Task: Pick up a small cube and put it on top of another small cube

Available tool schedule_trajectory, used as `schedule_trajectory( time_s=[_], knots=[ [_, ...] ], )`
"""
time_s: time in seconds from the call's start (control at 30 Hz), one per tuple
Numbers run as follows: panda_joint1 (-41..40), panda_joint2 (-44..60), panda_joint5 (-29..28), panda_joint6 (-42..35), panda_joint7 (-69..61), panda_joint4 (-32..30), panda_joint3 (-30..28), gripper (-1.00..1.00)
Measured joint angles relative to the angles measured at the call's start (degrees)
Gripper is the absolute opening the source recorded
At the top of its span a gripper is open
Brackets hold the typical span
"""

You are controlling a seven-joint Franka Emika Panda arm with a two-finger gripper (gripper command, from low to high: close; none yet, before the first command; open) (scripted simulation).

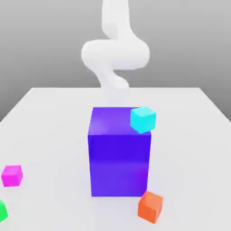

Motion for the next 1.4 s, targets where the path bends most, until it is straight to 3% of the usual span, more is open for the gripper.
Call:
schedule_trajectory(
  time_s=[0.53, 0.83, 0.9, 1.03, 1.07, 1.27, 1.4],
  knots=[
    [-10.13, 33.71, 11.11, 13.78, 12.95, -7.49, -13.98, 0.0],
    [-18.16, 51.5, 12.67, 22.03, 23.46, -11.88, -20.08, 0.0],
    [-19.49, 55.26, 14.24, 24.3, 23.6, -11.93, -20.0, 0.0],
    [-24.17, 62.64, 20.31, 29.53, 19.41, -10.32, -14.53, 0.0],
    [-25.56, 64.35, 21.69, 30.79, 18.36, -9.89, -12.85, -1.0],
    [-26.29, 65.2, 22.29, 31.47, 17.92, -9.68, -11.98, -1.0],
    [-22.89, 60.36, 17.93, 28.0, 21.22, -10.94, -16.32, -1.0]
  ],
)
